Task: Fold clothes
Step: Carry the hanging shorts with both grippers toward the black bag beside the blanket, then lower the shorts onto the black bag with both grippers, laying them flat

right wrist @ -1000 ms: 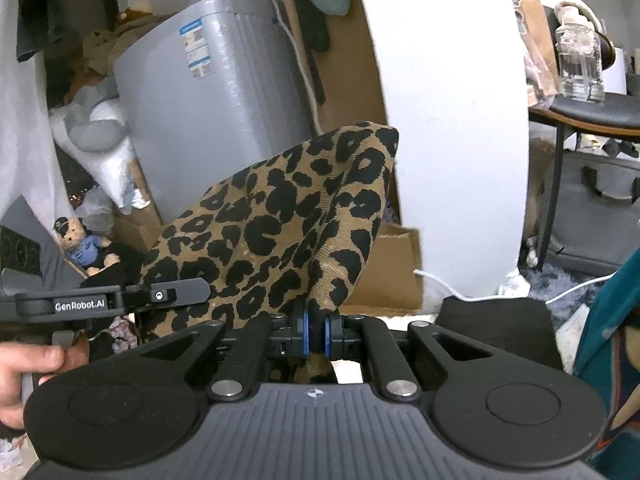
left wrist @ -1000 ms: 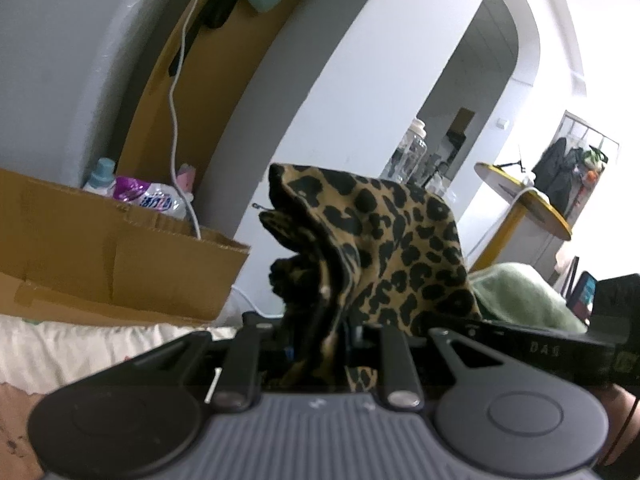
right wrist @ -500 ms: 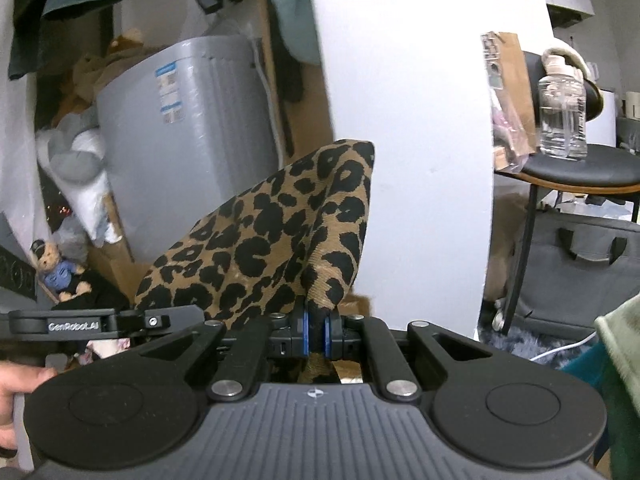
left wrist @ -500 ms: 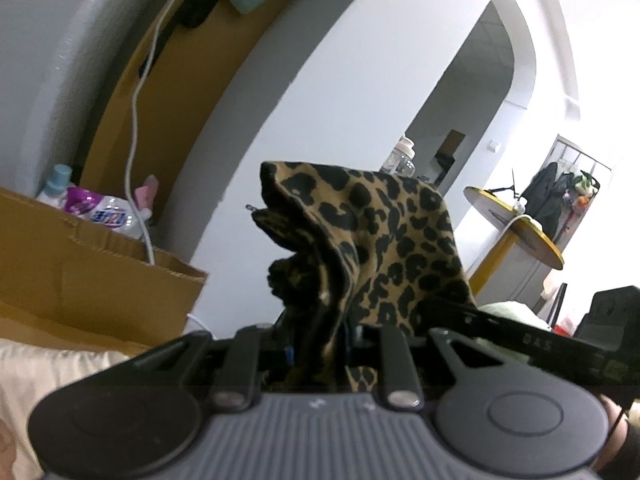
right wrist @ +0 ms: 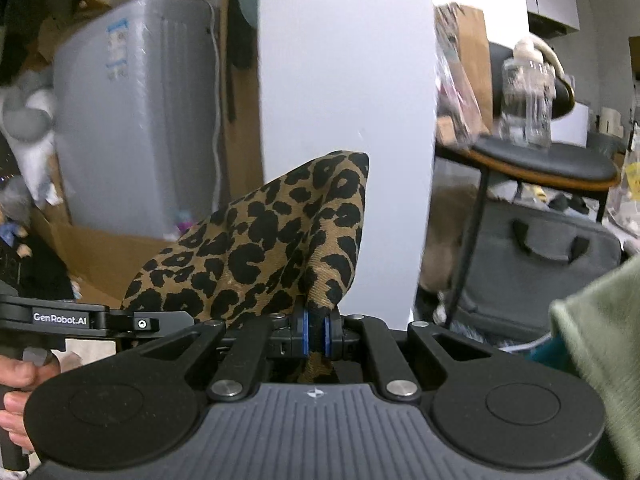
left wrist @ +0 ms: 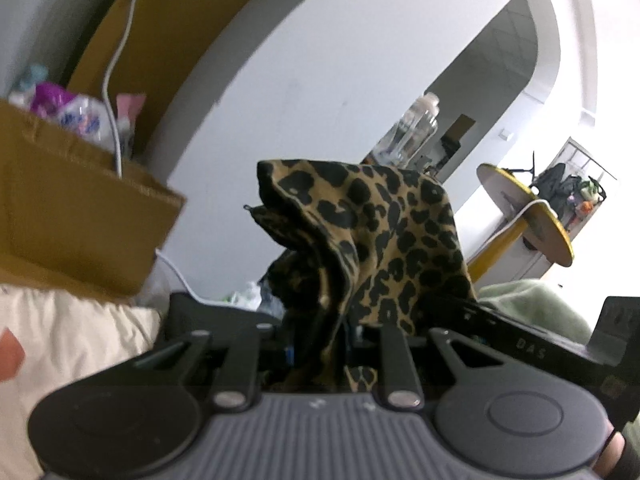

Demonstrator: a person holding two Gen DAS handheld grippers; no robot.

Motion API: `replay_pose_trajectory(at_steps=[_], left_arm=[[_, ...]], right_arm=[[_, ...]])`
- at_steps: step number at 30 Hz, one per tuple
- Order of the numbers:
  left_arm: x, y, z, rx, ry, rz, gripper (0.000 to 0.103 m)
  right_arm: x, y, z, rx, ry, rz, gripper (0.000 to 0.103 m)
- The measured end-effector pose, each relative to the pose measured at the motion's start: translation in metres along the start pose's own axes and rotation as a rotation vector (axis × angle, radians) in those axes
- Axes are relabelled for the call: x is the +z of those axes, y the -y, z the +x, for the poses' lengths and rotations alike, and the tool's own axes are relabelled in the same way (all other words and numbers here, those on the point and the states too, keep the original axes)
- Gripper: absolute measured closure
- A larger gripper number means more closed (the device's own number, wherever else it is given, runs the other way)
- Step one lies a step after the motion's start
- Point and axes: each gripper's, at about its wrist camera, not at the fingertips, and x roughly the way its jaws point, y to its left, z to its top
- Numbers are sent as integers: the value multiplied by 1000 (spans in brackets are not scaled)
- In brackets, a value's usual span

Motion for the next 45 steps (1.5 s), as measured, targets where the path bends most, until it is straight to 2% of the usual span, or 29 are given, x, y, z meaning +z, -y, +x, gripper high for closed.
replay_pose_trajectory(at_steps=[4, 7, 15, 27, 34, 39, 40, 42, 43, 45], left_arm=[[-18, -13, 28, -12, -53, -21, 81], [-31, -25, 47, -12, -80, -37, 81], [-46, -55, 79, 0, -125, -59, 81], [-39, -82, 122, -36, -124, 33, 81], [-38, -108, 144, -28, -126, 29, 81], [-38, -119, 161, -16, -137, 41, 80], [-38, -121, 164, -9, -146, 52, 80], [-37, -127, 170, 12, -164, 56, 73], [-37, -130, 172, 23, -173, 57, 69], [-35, -138, 169, 37, -173, 22, 50]], right_arm=[[-22, 12, 22, -67, -50, 15, 97], [-34, 11, 36, -118, -90, -47, 97], [-60, 24, 80, -140, -193, -47, 97], [-80, 32, 122, -230, -174, -63, 96], [-85, 35, 166, -229, -188, -128, 96], [-87, 51, 196, -235, -193, -99, 96], [-90, 55, 202, -235, -201, -93, 95], [-98, 60, 212, -269, -235, -77, 87], [-101, 62, 216, -300, -253, -66, 73], [-106, 67, 217, -350, -259, -37, 65]])
